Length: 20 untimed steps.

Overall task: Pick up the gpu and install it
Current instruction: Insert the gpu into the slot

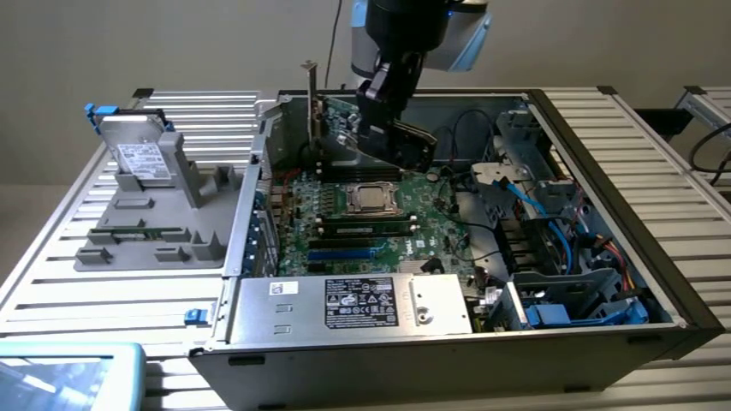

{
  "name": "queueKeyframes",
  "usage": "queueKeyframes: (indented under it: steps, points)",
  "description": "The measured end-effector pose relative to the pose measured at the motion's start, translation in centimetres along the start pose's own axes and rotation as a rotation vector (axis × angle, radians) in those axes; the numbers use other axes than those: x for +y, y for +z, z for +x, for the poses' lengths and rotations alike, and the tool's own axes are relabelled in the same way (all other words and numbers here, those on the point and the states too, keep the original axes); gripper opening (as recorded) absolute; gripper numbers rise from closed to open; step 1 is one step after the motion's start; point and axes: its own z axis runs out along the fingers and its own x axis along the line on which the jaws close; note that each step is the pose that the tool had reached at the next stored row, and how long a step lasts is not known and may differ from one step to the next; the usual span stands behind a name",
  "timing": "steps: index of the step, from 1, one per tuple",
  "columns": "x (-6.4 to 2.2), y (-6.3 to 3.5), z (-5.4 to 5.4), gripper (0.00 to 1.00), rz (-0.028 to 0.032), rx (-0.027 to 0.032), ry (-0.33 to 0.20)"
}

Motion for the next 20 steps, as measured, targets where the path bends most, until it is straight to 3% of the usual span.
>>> queueKeyframes:
  steps: [6,10,13,17,20]
  points:
    - [-0.01,0.07,-0.01,0.28,0.0015,0.0101,-0.110]
    - [-0.02,0.11,0.00,0.28,0.0056,0.0156,-0.181]
    - [-0.01,0.15,0.00,0.28,0.0096,0.0271,-0.232]
    - [-0.01,0.17,0.00,0.28,0.0292,0.0466,-0.276]
    - [-0.02,0.21,0.00,0.28,0.0490,0.0481,-0.309]
